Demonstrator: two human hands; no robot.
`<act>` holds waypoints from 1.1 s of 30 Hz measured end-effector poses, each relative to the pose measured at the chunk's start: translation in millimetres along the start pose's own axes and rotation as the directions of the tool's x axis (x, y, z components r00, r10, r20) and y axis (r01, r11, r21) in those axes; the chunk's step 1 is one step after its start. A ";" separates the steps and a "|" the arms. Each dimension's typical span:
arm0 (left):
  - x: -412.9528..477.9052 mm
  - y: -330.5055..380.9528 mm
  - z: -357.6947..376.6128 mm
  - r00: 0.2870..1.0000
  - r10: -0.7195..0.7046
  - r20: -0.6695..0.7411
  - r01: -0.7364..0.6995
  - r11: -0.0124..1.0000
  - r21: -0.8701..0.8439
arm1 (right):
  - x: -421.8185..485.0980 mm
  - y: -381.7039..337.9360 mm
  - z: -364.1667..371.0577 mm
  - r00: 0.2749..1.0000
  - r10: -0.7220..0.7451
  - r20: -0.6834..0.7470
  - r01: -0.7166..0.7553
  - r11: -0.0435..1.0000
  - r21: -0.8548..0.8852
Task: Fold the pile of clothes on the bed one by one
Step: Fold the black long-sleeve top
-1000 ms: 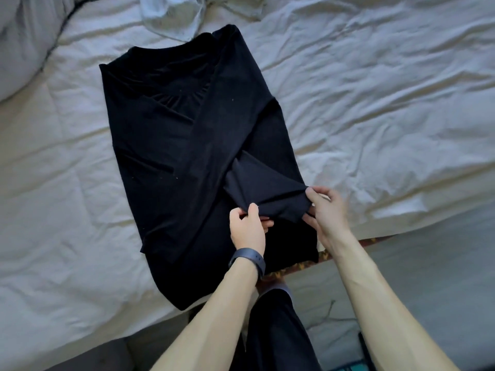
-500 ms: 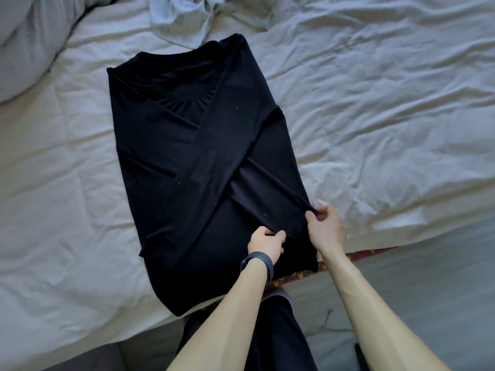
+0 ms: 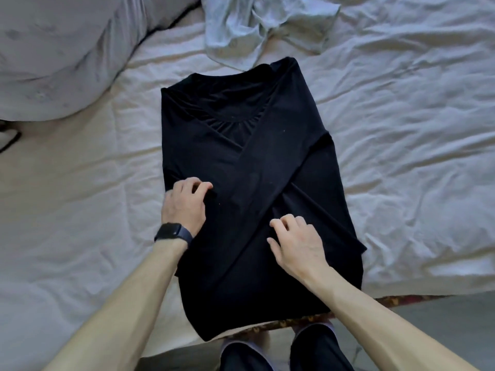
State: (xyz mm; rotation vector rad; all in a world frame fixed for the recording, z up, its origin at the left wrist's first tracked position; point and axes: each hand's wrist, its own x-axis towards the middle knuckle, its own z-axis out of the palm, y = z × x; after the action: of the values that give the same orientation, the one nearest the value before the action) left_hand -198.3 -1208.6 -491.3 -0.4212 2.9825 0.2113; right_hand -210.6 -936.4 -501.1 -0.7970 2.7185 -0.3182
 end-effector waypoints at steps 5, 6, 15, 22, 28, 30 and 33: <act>33.3 -21.0 8.3 0.955 0.293 0.040 -0.296 0.942 0.158 | 9.6 1.0 14.7 0.990 0.130 -0.059 -0.132 0.991 -0.033; 36.7 -20.8 8.8 0.952 0.302 0.042 -0.305 0.937 0.171 | 10.4 1.2 15.5 0.989 0.138 -0.062 -0.139 0.990 -0.027; 36.1 -45.3 6.8 0.933 0.358 -0.026 -0.350 0.924 0.156 | 2.5 1.1 11.8 0.999 0.043 -0.008 -0.042 0.998 0.046; 44.0 22.0 -1.9 1.000 0.007 -0.017 -0.009 0.995 -0.098 | 46.1 -10.2 -14.1 0.982 -0.076 -0.175 0.097 0.989 0.114; 24.6 39.8 48.6 0.949 0.005 0.315 -0.008 1.000 0.009 | 112.4 30.5 1.3 0.987 -0.070 0.142 0.091 0.985 -0.147; 23.3 31.7 48.3 0.942 0.027 0.334 -0.033 0.999 0.012 | 118.1 43.4 -2.5 0.983 -0.094 0.159 0.120 0.979 -0.165; 44.9 24.5 30.6 0.964 0.038 0.263 -0.026 0.998 -0.052 | 151.5 42.6 -30.0 0.990 -0.127 -0.065 0.125 0.992 -0.032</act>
State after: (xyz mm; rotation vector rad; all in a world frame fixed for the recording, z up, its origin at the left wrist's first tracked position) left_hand -245.0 -1192.5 -524.6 -0.3215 2.7279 0.3163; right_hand -363.5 -981.4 -517.6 -0.9861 2.7454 -0.3406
